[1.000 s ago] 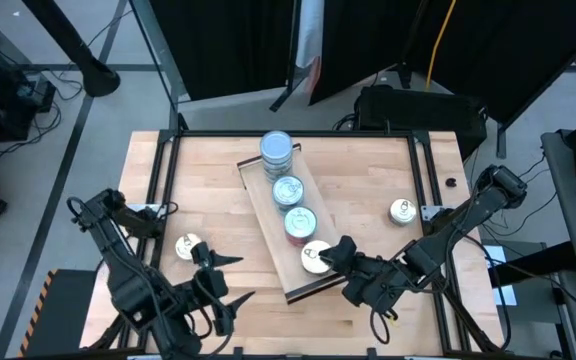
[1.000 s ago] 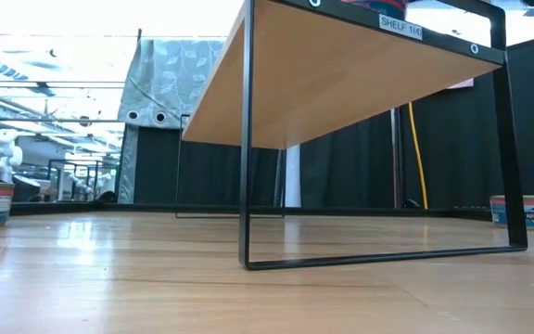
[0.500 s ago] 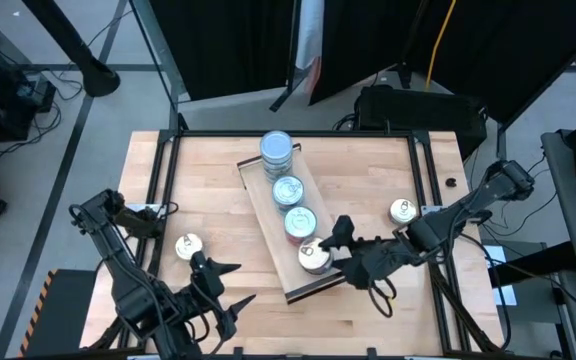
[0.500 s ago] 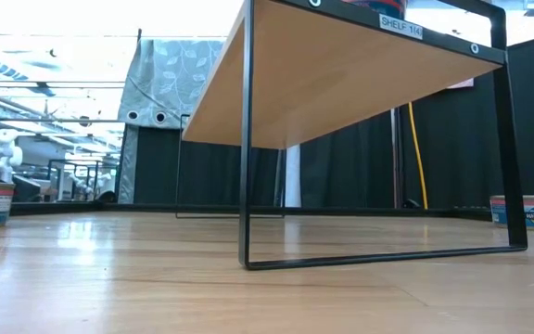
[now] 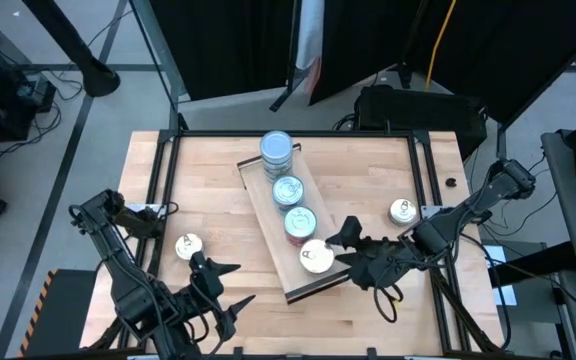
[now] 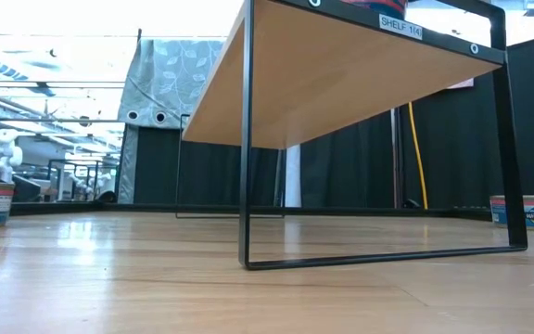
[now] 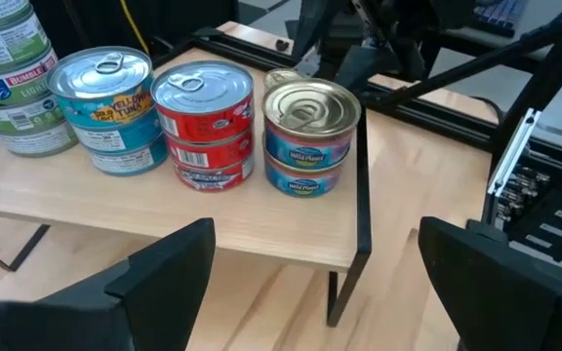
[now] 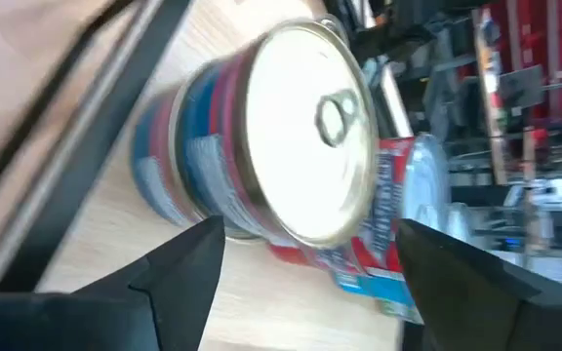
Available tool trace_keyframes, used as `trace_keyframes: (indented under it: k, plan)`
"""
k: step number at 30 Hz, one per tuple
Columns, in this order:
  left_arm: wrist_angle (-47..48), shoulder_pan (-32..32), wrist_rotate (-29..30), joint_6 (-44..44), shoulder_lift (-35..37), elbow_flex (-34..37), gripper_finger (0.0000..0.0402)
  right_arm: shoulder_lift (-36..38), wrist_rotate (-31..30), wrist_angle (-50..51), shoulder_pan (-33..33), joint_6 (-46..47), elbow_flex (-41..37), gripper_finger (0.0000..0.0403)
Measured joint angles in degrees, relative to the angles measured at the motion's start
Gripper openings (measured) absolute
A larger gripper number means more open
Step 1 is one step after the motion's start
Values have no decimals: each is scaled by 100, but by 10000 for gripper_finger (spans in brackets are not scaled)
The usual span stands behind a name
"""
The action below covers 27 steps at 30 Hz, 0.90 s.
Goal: Stack canned seafood by type on shelf
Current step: Stack the bottom right blue and pink tuna can on top of the other blue and pink tuna can on the shelf, then stack the bottom left blue and pink tuna can on top of the other blue and pink tuna can on the shelf
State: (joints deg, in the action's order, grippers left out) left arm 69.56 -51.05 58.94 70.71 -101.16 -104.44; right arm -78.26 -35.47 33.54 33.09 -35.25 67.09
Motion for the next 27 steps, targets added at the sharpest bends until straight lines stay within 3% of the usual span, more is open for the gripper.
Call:
trace_keyframes:
  k: [7,11,14,18,21,23,27]
  plan:
    - [-11,-6,-62,236,0,182,357,15,-691,24,220,-82,0,293]
    - [46,-11,-612,1138,-2,775,352,186,-952,372,555,959,0,293]
    - [53,-11,-1106,1907,-7,1268,325,414,-1271,883,870,2187,0,293]
    - [807,35,-1869,3168,-11,1747,251,810,-1683,1491,1132,3544,0,293]
    - [1847,173,-2965,3984,-11,2035,175,1138,-1683,1813,1191,4339,0,293]
    - [2003,277,-3486,4095,10,2271,120,1343,-1628,1919,1208,4824,0,293]
    - [1357,458,-3624,3687,281,2868,18,1687,-1035,2167,1204,5525,0,293]
